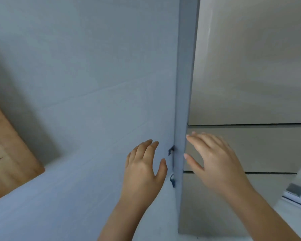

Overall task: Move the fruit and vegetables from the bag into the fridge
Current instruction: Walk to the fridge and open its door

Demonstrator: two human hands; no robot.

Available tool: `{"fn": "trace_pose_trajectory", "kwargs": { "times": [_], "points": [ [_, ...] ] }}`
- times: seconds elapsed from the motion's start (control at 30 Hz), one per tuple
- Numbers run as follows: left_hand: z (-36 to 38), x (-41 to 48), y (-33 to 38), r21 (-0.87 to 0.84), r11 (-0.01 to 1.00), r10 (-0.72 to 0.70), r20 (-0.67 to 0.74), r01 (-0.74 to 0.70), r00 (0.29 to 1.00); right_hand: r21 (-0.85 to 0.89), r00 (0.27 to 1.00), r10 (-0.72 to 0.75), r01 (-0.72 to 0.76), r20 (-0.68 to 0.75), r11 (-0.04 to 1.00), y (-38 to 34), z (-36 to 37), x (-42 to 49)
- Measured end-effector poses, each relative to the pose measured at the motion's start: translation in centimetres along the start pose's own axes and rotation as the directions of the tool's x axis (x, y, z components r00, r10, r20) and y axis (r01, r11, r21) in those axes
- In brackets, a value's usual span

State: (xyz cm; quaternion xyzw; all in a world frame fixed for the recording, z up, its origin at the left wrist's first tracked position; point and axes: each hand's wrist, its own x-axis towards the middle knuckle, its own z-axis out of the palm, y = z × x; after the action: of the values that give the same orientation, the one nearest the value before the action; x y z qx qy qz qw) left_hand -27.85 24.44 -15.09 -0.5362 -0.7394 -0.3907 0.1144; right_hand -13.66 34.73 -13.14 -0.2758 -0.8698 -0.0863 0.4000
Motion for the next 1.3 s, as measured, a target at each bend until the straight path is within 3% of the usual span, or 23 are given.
{"fn": "trace_pose_trajectory", "kwargs": {
  "times": [0.13,0.27,0.6,0.97,1.3],
  "points": [
    [4.1,4.6,2.5,-0.234,0.970,-0.055,0.059,0.068,0.997,-0.100,0.997,0.061,-0.065,-0.041,0.993,6.2,0.0,1.0],
    [7.4,8.2,3.7,-0.358,0.927,-0.081,0.103,0.113,0.991,-0.140,0.992,0.111,-0.119,-0.061,0.983,9.7,0.9,1.8],
    [12.5,17.2,1.0,-0.513,0.842,-0.074,0.196,0.167,0.978,-0.172,0.979,0.202,-0.206,-0.039,0.963,12.0,5.1,5.5],
    [16.2,25.0,0.0,-0.720,0.652,0.004,0.318,0.238,0.948,-0.138,0.961,0.277,-0.275,-0.008,0.951,12.9,8.8,11.6],
    [16.9,25.5,-0.3,-0.811,0.545,0.015,0.262,0.212,0.965,-0.134,0.953,0.304,-0.302,-0.002,0.944,12.9,9.6,11.9]
  ]
}}
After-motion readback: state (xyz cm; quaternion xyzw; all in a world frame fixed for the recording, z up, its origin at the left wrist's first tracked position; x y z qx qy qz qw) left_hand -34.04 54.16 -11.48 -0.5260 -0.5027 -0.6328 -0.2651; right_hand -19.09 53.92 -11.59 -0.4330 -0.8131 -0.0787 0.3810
